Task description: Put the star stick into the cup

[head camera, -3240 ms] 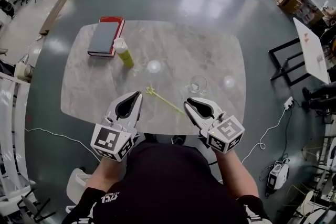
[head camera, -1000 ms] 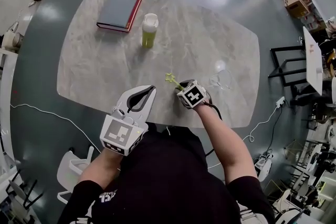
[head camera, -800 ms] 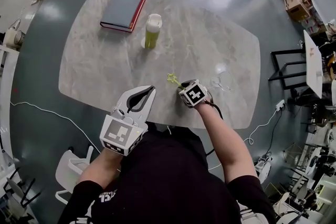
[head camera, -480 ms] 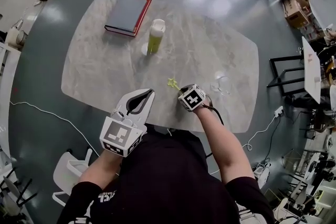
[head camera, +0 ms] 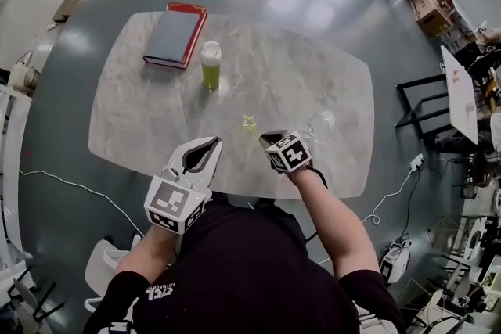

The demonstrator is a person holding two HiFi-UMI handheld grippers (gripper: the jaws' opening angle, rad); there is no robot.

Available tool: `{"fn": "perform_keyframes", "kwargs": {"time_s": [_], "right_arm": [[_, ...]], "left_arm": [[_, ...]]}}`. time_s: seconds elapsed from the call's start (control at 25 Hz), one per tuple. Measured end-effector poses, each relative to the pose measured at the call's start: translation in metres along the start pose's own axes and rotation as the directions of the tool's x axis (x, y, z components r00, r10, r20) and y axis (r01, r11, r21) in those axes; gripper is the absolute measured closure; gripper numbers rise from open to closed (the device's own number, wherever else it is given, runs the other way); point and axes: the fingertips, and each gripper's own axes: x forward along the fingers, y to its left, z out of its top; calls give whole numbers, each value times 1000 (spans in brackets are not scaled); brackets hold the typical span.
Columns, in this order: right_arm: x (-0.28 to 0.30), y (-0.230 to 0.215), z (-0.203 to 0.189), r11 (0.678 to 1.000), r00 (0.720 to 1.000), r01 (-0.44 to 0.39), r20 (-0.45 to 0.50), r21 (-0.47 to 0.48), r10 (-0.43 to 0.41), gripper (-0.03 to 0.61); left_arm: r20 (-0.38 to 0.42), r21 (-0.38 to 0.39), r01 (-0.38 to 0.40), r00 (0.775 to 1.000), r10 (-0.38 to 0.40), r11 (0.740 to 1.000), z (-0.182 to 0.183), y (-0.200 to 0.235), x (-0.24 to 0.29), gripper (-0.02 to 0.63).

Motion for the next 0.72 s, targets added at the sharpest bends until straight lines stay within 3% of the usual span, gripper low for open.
{"fn": "perform_keyframes", "kwargs": {"time_s": [0.36,0.72], "right_arm": [[-84,-20,16,997,983,-67,175,26,62,548],[-156,-61,24,991,934,-119,345,65,90,548]], "left_arm": [[28,3,9,1000,-9,1000,25,-50,42,611],[38,19,-19,999,18,1000,34,-87,68,611]]}}
